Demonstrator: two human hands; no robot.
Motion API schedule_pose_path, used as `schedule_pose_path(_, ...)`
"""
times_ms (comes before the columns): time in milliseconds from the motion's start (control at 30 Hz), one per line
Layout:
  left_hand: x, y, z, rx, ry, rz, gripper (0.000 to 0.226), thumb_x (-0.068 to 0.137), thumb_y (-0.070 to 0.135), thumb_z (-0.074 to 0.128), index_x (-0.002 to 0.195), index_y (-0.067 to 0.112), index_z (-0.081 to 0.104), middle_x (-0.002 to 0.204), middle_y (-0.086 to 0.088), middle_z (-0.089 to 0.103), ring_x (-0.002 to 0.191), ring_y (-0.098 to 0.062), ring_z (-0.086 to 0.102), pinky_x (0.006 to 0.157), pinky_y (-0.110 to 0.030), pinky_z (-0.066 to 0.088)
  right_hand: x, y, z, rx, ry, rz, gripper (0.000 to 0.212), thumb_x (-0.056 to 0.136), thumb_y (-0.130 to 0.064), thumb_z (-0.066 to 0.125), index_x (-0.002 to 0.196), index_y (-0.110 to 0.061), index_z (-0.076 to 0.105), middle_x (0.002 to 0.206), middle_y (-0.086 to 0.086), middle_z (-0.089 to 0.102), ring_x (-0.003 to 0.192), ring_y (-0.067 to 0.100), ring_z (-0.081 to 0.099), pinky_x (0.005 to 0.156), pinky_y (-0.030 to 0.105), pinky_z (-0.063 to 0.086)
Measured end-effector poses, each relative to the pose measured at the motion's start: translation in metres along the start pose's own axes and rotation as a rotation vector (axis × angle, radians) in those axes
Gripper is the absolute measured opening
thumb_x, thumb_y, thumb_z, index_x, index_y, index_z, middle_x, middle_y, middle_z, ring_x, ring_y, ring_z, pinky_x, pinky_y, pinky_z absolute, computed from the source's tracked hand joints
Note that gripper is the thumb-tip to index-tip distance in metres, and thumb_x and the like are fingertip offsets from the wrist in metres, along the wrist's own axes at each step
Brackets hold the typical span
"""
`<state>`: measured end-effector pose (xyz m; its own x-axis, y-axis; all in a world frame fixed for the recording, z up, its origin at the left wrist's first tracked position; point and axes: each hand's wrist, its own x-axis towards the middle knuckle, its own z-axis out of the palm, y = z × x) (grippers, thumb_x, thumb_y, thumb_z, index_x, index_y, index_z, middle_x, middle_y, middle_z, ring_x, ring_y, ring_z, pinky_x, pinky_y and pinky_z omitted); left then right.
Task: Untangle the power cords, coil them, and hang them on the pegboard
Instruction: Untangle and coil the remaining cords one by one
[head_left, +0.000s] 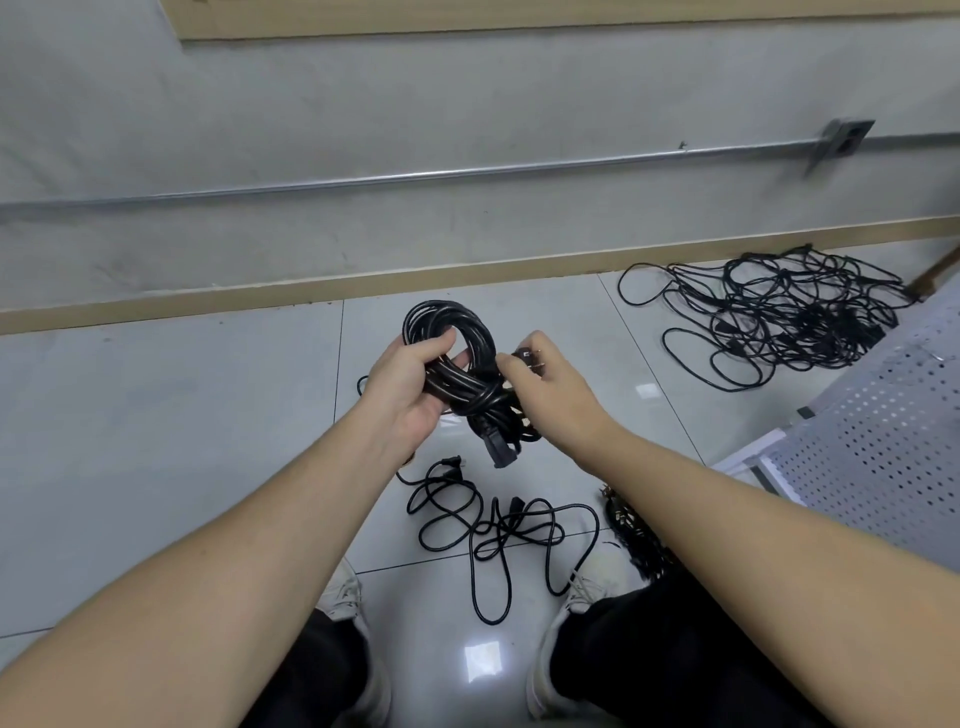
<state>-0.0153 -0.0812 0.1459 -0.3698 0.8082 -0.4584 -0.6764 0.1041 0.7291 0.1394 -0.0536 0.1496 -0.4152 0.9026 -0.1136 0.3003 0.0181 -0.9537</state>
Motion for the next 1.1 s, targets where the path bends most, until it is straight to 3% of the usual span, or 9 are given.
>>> schedule_pose_path(100, 0.000, -0.003, 0.007, 0.026, -0.069, 0.016, 0.020, 0.095, -0.004, 0.063, 0.107, 0.012, 0.063, 0.103, -0.010, 0.073, 0.086, -0.030, 0.078, 0.065, -0.044, 0.063, 0.004, 0.004, -0.010, 0.078, -0.063, 0.045, 0.005, 0.101, -0.032, 0.050, 0.102, -0.028, 0.046, 0.086, 0.000, 0.058, 0.072, 0.018, 0.055, 0.064, 0.032, 0.044)
schedule_pose_path(267, 0.004, -0.006, 0.025, -0.047, -0.199, 0.036, 0.028, 0.096, -0.011, 0.054, 0.102, 0.014, 0.064, 0.091, -0.006, 0.076, 0.095, -0.032, 0.077, 0.090, -0.053, 0.059, 0.012, 0.007, -0.056, 0.207, -0.191, 0.043, 0.018, 0.101, -0.019, 0.058, 0.118, -0.025, 0.062, 0.098, 0.000, 0.072, 0.083, 0.016, 0.068, 0.086, 0.034, 0.048)
schedule_pose_path(467, 0.011, -0.037, 0.053, 0.037, -0.153, -0.030, 0.036, 0.095, -0.013, 0.056, 0.120, 0.014, 0.060, 0.099, -0.008, 0.076, 0.088, -0.027, 0.078, 0.061, -0.040, 0.063, 0.018, 0.032, -0.095, 0.257, -0.287, 0.266, 0.040, 0.101, -0.020, 0.051, 0.137, -0.036, 0.056, 0.114, 0.001, 0.072, 0.095, 0.020, 0.065, 0.079, 0.038, 0.048)
schedule_pose_path(567, 0.014, -0.054, 0.069, 0.118, -0.187, -0.064, 0.039, 0.096, -0.005, 0.062, 0.129, 0.016, 0.059, 0.102, -0.007, 0.078, 0.094, -0.026, 0.077, 0.066, -0.045, 0.063, 0.017, 0.049, -0.121, 0.314, -0.381, 0.333, 0.039, 0.101, -0.022, 0.047, 0.136, -0.029, 0.062, 0.130, 0.005, 0.069, 0.098, 0.022, 0.065, 0.074, 0.036, 0.055)
schedule_pose_path(700, 0.019, -0.078, 0.094, 0.309, -0.266, -0.092, 0.027, 0.094, 0.021, 0.073, 0.120, 0.022, 0.067, 0.109, -0.001, 0.078, 0.105, -0.022, 0.075, 0.083, -0.055, 0.061, 0.014, 0.072, -0.156, 0.347, -0.276, 0.316, 0.040, 0.098, -0.020, 0.043, 0.128, -0.021, 0.070, 0.126, 0.011, 0.071, 0.100, 0.024, 0.063, 0.078, 0.036, 0.051)
schedule_pose_path(867, 0.031, -0.135, 0.119, 0.484, -0.221, -0.049, 0.017, 0.095, 0.032, 0.073, 0.105, 0.023, 0.063, 0.097, -0.002, 0.075, 0.091, -0.025, 0.076, 0.067, -0.038, 0.061, -0.004, 0.119, -0.191, 0.389, -0.152, 0.338, 0.032, 0.098, -0.012, 0.050, 0.116, -0.015, 0.076, 0.115, 0.010, 0.073, 0.094, 0.023, 0.062, 0.077, 0.033, 0.048)
schedule_pose_path(933, 0.041, -0.163, 0.123, 0.572, -0.196, 0.054, 0.017, 0.095, 0.029, 0.073, 0.096, 0.022, 0.057, 0.093, -0.002, 0.072, 0.083, -0.026, 0.073, 0.061, -0.038, 0.061, -0.008, 0.148, -0.200, 0.440, -0.071, 0.420, 0.029, 0.097, -0.009, 0.056, 0.120, -0.013, 0.074, 0.122, 0.014, 0.072, 0.100, 0.026, 0.065, 0.083, 0.035, 0.055)
schedule_pose_path(1000, 0.056, -0.191, 0.124, 0.783, -0.209, 0.244, 0.019, 0.093, 0.028, 0.074, 0.085, 0.021, 0.058, 0.089, 0.001, 0.070, 0.083, -0.020, 0.068, 0.074, -0.036, 0.059, -0.010, 0.180, -0.206, 0.416, -0.031, 0.484, 0.029, 0.097, -0.007, 0.059, 0.120, -0.015, 0.074, 0.120, 0.015, 0.073, 0.098, 0.027, 0.066, 0.082, 0.035, 0.056)
schedule_pose_path(1100, 0.072, -0.223, 0.131, 0.992, -0.246, 0.397, 0.021, 0.092, 0.027, 0.075, 0.082, 0.016, 0.060, 0.087, 0.011, 0.071, 0.086, -0.007, 0.064, 0.076, -0.015, 0.046, -0.011, 0.214, -0.212, 0.365, 0.082, 0.553, 0.026, 0.097, -0.006, 0.061, 0.116, -0.017, 0.074, 0.107, 0.012, 0.077, 0.085, 0.022, 0.063, 0.074, 0.032, 0.051)
